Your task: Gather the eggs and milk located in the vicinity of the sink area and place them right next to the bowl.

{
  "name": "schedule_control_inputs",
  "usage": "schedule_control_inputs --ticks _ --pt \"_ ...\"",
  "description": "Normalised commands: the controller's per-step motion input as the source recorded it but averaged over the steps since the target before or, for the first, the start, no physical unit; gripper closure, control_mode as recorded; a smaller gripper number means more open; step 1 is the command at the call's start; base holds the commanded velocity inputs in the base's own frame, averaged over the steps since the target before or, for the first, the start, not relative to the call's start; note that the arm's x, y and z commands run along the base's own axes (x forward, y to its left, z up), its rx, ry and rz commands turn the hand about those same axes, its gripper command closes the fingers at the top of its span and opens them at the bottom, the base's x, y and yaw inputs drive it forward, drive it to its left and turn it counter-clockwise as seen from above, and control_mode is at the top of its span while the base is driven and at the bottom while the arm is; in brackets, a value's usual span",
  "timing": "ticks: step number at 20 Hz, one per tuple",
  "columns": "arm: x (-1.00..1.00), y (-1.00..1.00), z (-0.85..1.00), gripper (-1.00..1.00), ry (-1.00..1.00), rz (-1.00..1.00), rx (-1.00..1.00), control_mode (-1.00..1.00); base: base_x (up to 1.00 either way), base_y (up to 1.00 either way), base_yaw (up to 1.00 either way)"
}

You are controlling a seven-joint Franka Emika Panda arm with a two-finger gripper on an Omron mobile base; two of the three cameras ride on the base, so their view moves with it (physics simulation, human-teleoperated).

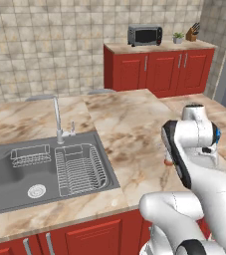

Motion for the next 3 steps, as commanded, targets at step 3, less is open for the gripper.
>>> schedule_control_inputs --ticks 3 --pt "-0.1 0.25 0.45 -1.0 0.13 0.07 0.3 -1.0 0.0 0.0 0.0"
